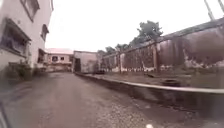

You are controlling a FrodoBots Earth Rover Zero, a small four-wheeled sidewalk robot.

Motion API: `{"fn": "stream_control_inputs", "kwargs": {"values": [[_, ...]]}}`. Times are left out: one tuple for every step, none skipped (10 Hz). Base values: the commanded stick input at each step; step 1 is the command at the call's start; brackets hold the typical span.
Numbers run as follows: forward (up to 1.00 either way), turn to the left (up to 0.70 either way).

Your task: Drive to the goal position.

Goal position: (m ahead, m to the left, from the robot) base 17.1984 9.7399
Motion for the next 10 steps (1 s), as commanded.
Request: {"fn": "stream_control_inputs", "kwargs": {"values": [[0.7, 0.18], [0.7, 0.26], [0.7, 0.16], [0.7, 0.0], [0.7, 0.0], [0.7, 0.26], [0.7, 0.1], [0.7, 0.0], [0.7, 0.0], [0.7, 0.0]]}}
